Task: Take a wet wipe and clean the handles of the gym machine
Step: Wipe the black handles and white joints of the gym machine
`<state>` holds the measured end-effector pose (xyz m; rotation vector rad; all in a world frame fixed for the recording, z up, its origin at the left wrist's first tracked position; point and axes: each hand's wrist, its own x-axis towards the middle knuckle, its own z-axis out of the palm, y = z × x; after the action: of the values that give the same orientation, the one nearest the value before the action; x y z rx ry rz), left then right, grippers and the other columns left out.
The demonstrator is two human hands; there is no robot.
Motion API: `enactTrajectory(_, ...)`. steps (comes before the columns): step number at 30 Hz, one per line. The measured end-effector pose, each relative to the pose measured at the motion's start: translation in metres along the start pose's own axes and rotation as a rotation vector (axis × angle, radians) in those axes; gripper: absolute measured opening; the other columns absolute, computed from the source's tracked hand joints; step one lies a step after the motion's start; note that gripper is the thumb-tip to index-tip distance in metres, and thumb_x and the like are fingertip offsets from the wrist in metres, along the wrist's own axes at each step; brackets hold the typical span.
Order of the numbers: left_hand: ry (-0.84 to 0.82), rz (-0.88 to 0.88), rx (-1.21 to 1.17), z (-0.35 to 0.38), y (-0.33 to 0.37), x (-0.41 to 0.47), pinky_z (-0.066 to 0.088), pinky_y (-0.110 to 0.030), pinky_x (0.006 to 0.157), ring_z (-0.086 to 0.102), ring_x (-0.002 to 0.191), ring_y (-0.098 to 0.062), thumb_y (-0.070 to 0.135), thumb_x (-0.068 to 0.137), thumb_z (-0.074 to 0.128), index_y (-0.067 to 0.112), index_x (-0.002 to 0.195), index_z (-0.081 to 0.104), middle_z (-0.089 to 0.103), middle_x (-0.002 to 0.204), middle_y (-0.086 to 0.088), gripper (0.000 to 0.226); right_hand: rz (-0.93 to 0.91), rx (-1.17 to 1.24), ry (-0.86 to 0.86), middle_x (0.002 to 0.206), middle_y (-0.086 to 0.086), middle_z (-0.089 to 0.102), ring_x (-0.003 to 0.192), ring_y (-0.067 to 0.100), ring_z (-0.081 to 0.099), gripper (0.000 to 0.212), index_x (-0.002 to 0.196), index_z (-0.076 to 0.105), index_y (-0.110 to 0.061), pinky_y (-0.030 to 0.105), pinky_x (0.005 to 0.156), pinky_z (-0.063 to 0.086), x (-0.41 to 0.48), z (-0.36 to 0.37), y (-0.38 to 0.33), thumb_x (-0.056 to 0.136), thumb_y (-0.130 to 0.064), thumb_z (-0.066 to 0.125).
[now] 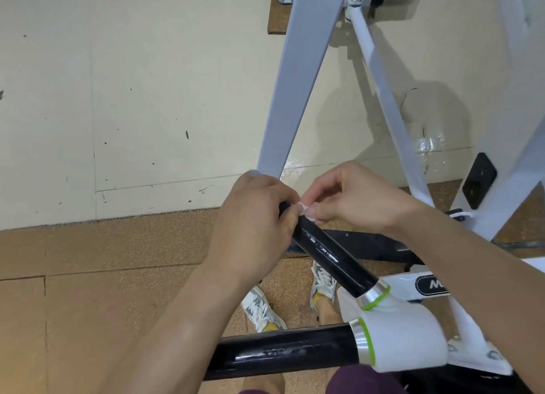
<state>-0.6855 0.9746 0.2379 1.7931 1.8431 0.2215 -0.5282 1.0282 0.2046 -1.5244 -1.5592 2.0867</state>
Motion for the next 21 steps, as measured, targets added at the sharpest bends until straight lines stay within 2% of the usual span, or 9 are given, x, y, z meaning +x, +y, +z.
enactTrajectory(2,0.017,-0.033,0.012,0.002,-0.002,0.002,0.034,-0.024,0.073,0.051,0.091,-0.016,0.03,0.085,0.062,0.026,0.099,0.067,0.062,0.091,0.008,0.015,-0.022,0.102,0.085,0.078,0.021,0.07,0.068,0.018,0.064,0.005,0.083,0.072,-0.003,0.029,0.074,0.058,0.011,0.01,-0.002,0.079,-0.001,0.071)
enactTrajectory(4,0.017,-0.06,0.003,0.001,-0.005,0.004,0.039,-0.027,0.074,0.055,0.091,-0.018,0.028,0.084,0.063,0.029,0.104,0.065,0.064,0.094,0.008,0.02,-0.024,0.121,0.134,0.085,0.021,0.071,0.075,0.025,0.067,0.005,0.085,0.072,-0.005,0.04,0.081,0.058,0.023,0.024,0.001,0.081,-0.004,0.069)
enactTrajectory(5,0.008,-0.051,0.004,0.0,-0.005,0.006,0.04,-0.029,0.074,0.055,0.091,-0.018,0.028,0.084,0.062,0.03,0.103,0.066,0.065,0.095,0.008,0.02,-0.012,0.12,0.134,0.086,0.022,0.071,0.075,0.027,0.067,0.006,0.085,0.072,-0.006,0.041,0.082,0.057,0.023,0.027,0.002,0.081,-0.004,0.067)
enactTrajectory(7,-0.012,-0.027,0.011,-0.002,-0.006,0.007,0.039,-0.028,0.075,0.055,0.09,-0.018,0.028,0.085,0.061,0.029,0.098,0.07,0.067,0.094,0.007,0.015,0.022,0.152,0.087,0.079,0.022,0.069,0.071,0.025,0.064,0.009,0.083,0.071,-0.004,0.034,0.078,0.056,0.015,0.021,0.006,0.082,0.003,0.065)
enactTrajectory(11,-0.043,0.014,-0.028,-0.005,-0.004,0.003,0.035,-0.024,0.076,0.051,0.092,-0.016,0.026,0.086,0.062,0.027,0.096,0.072,0.062,0.087,0.012,0.013,0.066,0.208,-0.027,0.073,0.01,0.066,0.066,0.012,0.064,0.015,0.081,0.071,-0.006,0.02,0.066,0.055,-0.001,0.001,0.01,0.082,0.008,0.064)
enactTrajectory(14,-0.03,0.074,-0.033,-0.004,-0.001,0.0,0.036,-0.023,0.077,0.051,0.095,-0.014,0.021,0.087,0.06,0.028,0.106,0.068,0.061,0.093,0.011,0.021,0.082,0.388,-0.046,0.083,0.013,0.064,0.075,0.016,0.06,0.018,0.089,0.068,-0.009,0.024,0.073,0.054,0.005,0.01,0.006,0.083,0.006,0.061)
enactTrajectory(16,-0.011,0.075,-0.026,-0.003,-0.001,-0.001,0.035,-0.023,0.075,0.052,0.093,-0.014,0.021,0.088,0.06,0.027,0.105,0.068,0.064,0.097,0.008,0.02,0.108,0.507,-0.054,0.085,0.01,0.065,0.079,0.016,0.062,0.019,0.092,0.067,-0.011,0.027,0.08,0.053,0.007,0.015,0.008,0.084,0.005,0.06)
enactTrajectory(19,-0.053,0.104,-0.006,0.0,-0.002,-0.001,0.042,-0.031,0.074,0.052,0.093,-0.019,0.024,0.086,0.063,0.028,0.094,0.072,0.065,0.089,0.007,0.012,0.067,0.418,-0.035,0.078,0.008,0.069,0.072,0.012,0.066,0.018,0.087,0.07,-0.008,0.021,0.071,0.053,-0.006,0.01,0.013,0.083,0.007,0.062)
enactTrajectory(21,-0.084,0.128,-0.006,0.001,0.0,-0.002,0.042,-0.031,0.071,0.048,0.09,-0.013,0.022,0.085,0.064,0.028,0.091,0.073,0.067,0.086,0.011,0.012,0.049,0.281,-0.039,0.083,0.007,0.073,0.076,0.01,0.069,0.023,0.092,0.072,-0.011,0.016,0.07,0.053,-0.022,0.001,0.016,0.085,0.008,0.059)
